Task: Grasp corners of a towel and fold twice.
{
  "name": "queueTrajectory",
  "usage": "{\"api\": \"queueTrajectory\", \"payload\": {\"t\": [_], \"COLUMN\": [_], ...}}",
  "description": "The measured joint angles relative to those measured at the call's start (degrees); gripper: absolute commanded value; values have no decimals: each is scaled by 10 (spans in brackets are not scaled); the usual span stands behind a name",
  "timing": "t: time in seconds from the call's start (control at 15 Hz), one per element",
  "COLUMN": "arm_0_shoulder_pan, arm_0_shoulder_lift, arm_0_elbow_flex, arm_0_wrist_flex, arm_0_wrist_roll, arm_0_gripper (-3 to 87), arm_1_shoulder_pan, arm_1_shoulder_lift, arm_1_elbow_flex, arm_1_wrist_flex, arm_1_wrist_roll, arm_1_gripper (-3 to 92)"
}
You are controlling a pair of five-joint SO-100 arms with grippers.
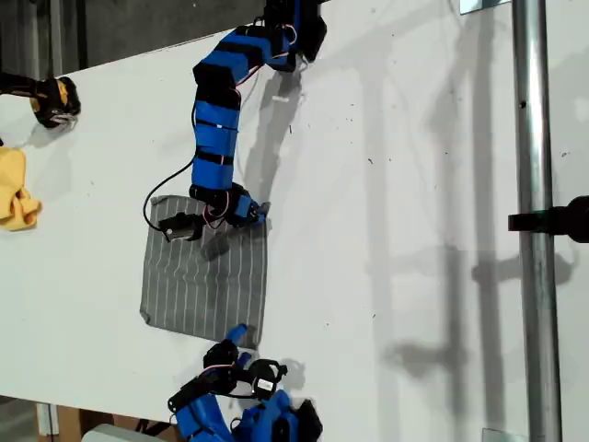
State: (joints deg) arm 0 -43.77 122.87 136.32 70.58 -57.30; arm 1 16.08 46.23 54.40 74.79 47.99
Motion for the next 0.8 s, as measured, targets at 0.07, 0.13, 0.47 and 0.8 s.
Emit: {"api": "queueTrajectory", "payload": {"t": [0.07,0.13,0.47,0.8], "arm_0_shoulder_pan": [0,0,-12,-23], "arm_0_shoulder_lift": [-22,-42,-145,-277], "arm_0_elbow_flex": [0,0,-8,-90], "arm_0_wrist_flex": [-11,-19,-63,-73], "arm_0_wrist_roll": [-3,-9,-4,22], "arm_0_gripper": [266,262,245,-3], "arm_1_shoulder_pan": [-1,-1,-5,-5], "arm_1_shoulder_lift": [0,3,11,25], "arm_1_elbow_flex": [2,4,12,25], "arm_1_wrist_flex": [0,0,6,8], "arm_1_wrist_roll": [0,0,0,0], "arm_1_gripper": [-2,-2,-2,-2]}}
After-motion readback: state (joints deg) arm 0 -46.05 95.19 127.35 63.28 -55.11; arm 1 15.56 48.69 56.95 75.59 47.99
